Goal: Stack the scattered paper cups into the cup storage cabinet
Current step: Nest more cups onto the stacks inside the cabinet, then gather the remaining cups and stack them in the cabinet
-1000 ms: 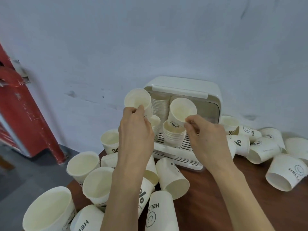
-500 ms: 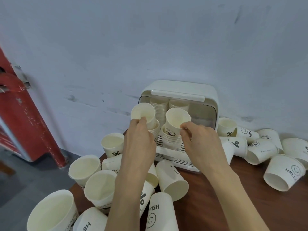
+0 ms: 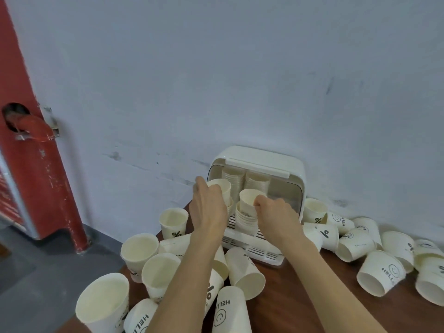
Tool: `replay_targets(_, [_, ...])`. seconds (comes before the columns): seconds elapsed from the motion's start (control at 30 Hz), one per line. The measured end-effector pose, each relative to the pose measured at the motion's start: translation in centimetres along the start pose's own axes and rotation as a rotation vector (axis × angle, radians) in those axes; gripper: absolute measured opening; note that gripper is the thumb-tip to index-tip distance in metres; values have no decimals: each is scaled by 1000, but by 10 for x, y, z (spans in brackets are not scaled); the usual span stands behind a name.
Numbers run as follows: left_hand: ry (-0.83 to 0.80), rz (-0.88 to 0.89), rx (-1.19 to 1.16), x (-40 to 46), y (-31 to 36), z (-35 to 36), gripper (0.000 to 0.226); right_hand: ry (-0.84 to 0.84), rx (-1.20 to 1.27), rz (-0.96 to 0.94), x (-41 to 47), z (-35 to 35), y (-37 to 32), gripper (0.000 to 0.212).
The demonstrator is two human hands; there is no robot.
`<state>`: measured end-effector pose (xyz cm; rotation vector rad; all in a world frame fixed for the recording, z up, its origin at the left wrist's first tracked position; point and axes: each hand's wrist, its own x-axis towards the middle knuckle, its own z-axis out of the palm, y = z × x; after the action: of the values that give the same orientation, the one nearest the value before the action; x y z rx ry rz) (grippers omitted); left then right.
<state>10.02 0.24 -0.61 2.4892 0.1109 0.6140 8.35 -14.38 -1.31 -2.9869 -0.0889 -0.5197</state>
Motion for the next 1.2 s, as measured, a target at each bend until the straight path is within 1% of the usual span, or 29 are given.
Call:
replay_targets(0.07, [-16,35,60,2,-1,0,24,-62,-51,-19,0,-2,-1,18])
replay_targets(0.17, [-90,90,156,3,-2,-2,28,-114,-116,-49,0,-3,-5,20])
replay_targets(0.27, [-151,136,215,0,-3,-2,28,-137,-141,-41,-1,-5,-10,23])
replay_targets(0.47, [-159,213,263,-5,-8,-2,26,-123,-180,20,-3,-1,-15,28])
replay_targets(0.6, [-202,239,237,-13,-4,-11,26,-137,-137,40,-8,-5,-19,36])
replay_targets(0.87, [-199,326,123,-71,18,-57,23,-48,-10,43,-58,-38,-22,46])
replay_targets(1.03, [-215,368,35,-128,17,-83,13,37,55,62,-127,-71,-17,41])
replay_targets(1.1, [-198,370,8,-145,14,-89,16,76,90,65,-153,-80,-13,39])
replay_targets(1.2, [-201,371,-28,-165,12,-92,26,90,109,102,-183,-85,-6,33])
